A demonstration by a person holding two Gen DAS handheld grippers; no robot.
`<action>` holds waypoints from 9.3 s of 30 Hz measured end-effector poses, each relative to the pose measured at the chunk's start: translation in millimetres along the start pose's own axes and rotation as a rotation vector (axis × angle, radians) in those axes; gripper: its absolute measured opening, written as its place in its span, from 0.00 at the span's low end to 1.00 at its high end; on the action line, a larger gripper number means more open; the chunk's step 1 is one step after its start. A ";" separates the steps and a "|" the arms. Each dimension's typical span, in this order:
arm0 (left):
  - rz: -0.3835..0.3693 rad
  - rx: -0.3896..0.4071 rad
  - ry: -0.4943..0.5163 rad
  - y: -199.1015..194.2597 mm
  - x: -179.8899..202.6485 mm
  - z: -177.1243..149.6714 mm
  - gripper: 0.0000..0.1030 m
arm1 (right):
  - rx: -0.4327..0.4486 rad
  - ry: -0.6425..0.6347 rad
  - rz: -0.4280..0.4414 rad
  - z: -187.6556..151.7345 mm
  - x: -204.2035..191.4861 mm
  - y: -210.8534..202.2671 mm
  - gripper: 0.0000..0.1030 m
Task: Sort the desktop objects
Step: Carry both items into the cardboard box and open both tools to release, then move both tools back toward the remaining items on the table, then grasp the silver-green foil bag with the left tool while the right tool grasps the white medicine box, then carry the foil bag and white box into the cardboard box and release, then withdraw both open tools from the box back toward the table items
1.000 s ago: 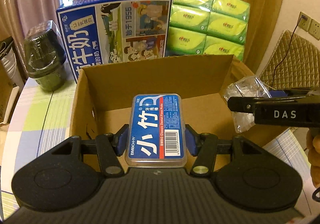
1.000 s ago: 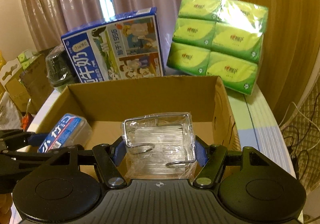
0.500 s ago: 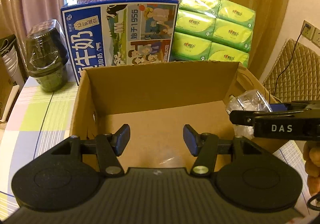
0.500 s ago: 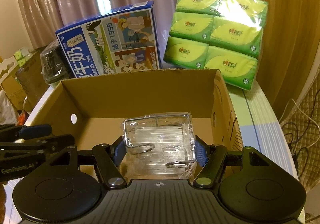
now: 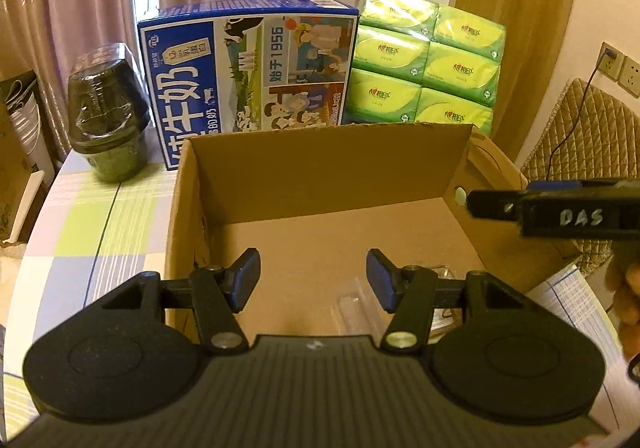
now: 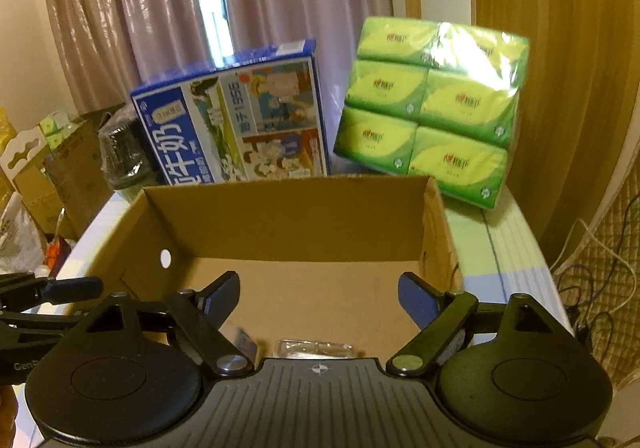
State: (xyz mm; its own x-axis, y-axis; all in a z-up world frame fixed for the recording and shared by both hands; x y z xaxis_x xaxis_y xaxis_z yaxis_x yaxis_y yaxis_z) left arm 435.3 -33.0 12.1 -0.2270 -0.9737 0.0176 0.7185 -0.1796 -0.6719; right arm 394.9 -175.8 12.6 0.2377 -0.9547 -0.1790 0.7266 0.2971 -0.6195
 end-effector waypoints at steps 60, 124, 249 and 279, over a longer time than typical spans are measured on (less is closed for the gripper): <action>0.096 -0.124 -0.113 -231.5 22.0 -256.1 0.84 | -0.122 -0.145 0.081 -270.0 -82.1 -196.1 0.89; 0.051 -0.407 0.134 -98.9 -4.1 -247.1 0.78 | -0.283 -0.264 0.161 -268.7 -123.0 -77.3 0.39; -0.003 -0.264 0.145 12.5 4.9 69.8 0.43 | -0.197 -0.029 0.002 42.2 3.0 24.9 0.22; 0.003 -0.261 0.066 52.1 -21.7 47.2 0.52 | -0.174 -0.009 0.004 29.7 6.4 54.5 0.56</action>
State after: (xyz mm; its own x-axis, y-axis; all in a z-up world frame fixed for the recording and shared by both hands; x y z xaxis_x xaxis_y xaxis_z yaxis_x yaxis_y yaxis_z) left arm 508.7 -27.9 11.6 -0.2739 -0.9614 -0.0274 0.5276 -0.1264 -0.8401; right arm 455.1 -165.3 0.4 0.2471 -0.9530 -0.1754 0.6036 0.2930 -0.7415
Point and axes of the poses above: each gripper's, at about its wrist camera, not at the fingertips, and y roughly the way its jaws point, x to its right, z to its top, the point moved 1 cm from there along y, roughly the way its jaws point, and after that the axes turned 4 degrees about z, right-handed, at the moved point
